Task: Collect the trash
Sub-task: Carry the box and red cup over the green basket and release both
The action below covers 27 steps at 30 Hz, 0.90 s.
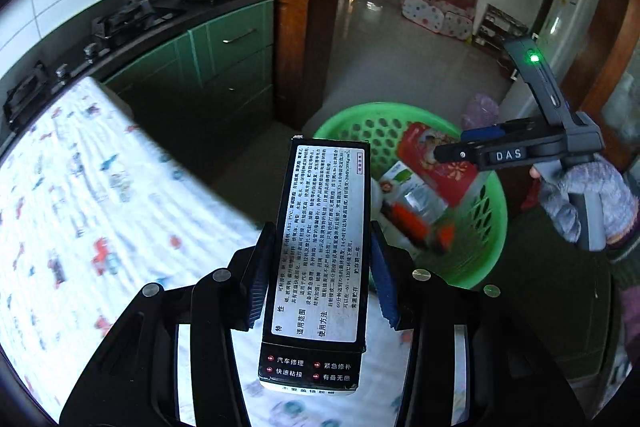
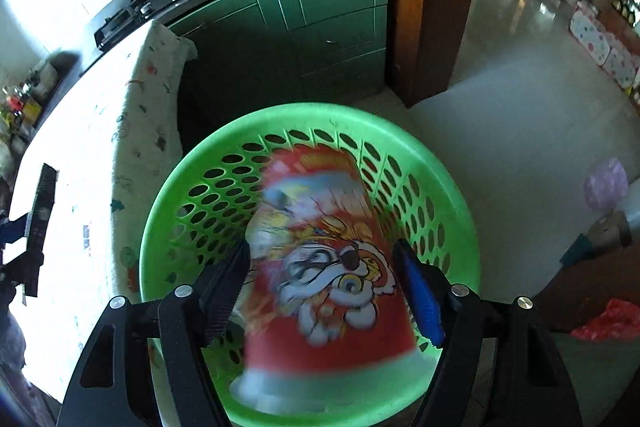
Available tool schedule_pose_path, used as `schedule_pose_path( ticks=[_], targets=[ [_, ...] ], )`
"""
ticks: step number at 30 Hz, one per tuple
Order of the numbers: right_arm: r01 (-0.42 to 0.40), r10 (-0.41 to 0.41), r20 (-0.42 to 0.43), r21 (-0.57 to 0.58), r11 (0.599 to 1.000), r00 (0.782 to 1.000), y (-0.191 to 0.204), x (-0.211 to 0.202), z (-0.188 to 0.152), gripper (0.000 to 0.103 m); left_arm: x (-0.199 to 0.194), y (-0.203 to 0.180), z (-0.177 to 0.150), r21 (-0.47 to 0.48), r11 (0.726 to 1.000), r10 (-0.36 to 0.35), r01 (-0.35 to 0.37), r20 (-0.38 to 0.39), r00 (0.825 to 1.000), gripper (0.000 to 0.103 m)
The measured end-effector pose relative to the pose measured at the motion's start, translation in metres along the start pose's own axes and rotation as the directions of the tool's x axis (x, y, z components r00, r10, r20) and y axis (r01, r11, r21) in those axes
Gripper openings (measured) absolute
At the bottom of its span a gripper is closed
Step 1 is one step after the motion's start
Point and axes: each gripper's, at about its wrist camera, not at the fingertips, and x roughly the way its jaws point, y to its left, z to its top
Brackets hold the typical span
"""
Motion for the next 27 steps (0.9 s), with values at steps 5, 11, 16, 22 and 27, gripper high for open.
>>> schedule_pose_path(
  ticks=[5,11,16,22,27],
  targets=[
    [-0.027,0.027,0.02,-0.007,1.0,0.999,-0.002,-0.011,-0.009,0.074,0.025,-0.019,0.01,0.006,1.0,-0.004,0.004,-0.014,1.0,0.045],
    [-0.031,0.032,0.053,-0.017,0.999,0.998,-0.001,-0.028,-0.02,0.079,0.052,-0.029,0.019,-0.024,1.0,-0.009,0.008,-0.029,1.0,0.045],
    [-0.021,0.022,0.11,-0.007,1.0,0.994,-0.004,-0.047,-0.033,0.085,0.07,-0.032,0.02,-0.047,0.999,-0.01,0.007,-0.061,0.998,0.047],
    [-0.034,0.031,0.146,0.015,0.999,0.989,-0.009,-0.058,-0.048,0.085,0.076,-0.036,0.02,-0.046,0.999,0.009,-0.012,-0.062,0.998,0.058],
    [-0.024,0.021,0.165,0.017,1.0,0.986,-0.007,-0.062,-0.058,0.085,0.067,-0.038,0.016,-0.033,0.999,0.03,-0.032,-0.04,0.999,0.066]
  ],
)
